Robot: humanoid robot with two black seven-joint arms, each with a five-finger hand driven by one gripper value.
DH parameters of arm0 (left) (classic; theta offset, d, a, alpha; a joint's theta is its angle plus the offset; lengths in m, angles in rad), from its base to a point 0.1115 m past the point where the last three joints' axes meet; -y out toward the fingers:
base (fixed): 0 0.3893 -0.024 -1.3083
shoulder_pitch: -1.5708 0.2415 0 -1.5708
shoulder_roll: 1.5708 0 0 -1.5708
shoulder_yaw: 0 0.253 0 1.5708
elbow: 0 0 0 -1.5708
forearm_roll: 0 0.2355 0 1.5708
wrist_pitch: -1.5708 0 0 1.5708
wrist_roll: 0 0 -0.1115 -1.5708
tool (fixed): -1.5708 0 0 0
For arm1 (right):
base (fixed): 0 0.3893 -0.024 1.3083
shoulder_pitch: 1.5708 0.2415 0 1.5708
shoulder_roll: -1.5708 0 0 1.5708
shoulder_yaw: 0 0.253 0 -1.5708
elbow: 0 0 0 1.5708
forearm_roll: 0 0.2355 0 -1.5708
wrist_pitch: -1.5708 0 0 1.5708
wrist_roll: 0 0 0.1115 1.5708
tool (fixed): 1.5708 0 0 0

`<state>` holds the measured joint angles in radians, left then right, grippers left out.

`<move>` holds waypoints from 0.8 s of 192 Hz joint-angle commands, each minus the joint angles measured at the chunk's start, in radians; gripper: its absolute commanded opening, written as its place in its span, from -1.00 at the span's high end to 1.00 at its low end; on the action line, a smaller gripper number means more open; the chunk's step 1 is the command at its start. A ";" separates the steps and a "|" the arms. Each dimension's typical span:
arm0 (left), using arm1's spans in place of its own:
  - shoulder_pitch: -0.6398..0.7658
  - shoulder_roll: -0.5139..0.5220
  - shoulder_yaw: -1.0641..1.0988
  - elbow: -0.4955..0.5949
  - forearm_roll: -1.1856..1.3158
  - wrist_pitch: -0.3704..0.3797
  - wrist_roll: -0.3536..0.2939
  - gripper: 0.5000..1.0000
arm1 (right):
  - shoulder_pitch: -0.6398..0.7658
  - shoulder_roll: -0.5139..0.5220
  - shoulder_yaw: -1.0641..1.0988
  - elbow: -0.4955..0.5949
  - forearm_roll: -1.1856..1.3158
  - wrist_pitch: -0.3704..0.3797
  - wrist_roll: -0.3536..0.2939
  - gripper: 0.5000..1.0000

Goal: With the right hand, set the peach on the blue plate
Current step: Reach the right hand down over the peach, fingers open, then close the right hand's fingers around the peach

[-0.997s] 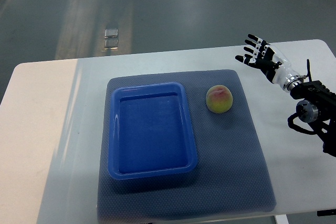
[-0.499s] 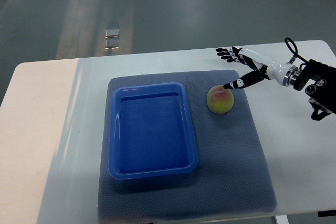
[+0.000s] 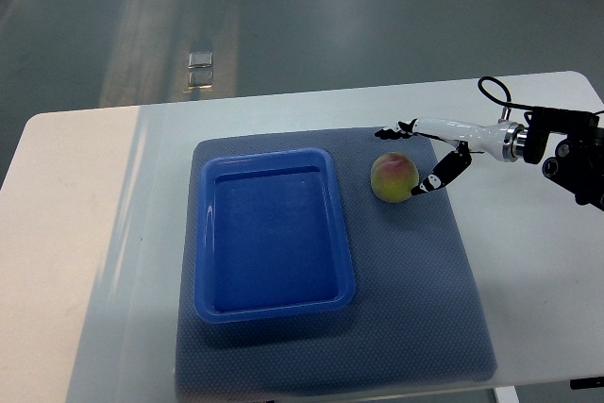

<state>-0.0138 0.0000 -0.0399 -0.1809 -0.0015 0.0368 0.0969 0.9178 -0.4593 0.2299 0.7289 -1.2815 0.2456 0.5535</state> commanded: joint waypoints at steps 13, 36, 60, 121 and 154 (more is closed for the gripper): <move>-0.002 0.000 0.000 0.000 0.000 0.000 0.000 -1.00 | 0.003 0.010 -0.023 0.000 -0.036 -0.005 0.000 -0.71; 0.000 0.000 0.000 0.000 0.000 0.000 0.000 -1.00 | 0.003 0.011 -0.024 0.000 -0.039 -0.005 0.000 -0.68; 0.000 0.000 0.000 0.000 0.000 0.000 0.000 -1.00 | 0.006 0.014 -0.024 0.000 -0.045 -0.020 -0.001 -0.60; 0.000 0.000 0.000 0.000 0.000 0.000 0.003 -1.00 | 0.027 0.016 -0.060 0.000 -0.047 -0.043 -0.001 0.55; 0.000 0.000 0.000 0.000 0.000 0.000 0.000 -1.00 | 0.070 0.025 -0.055 0.000 -0.032 -0.045 0.002 0.61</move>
<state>-0.0138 0.0000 -0.0398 -0.1810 -0.0016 0.0368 0.0976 0.9554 -0.4394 0.1717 0.7286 -1.3254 0.2026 0.5522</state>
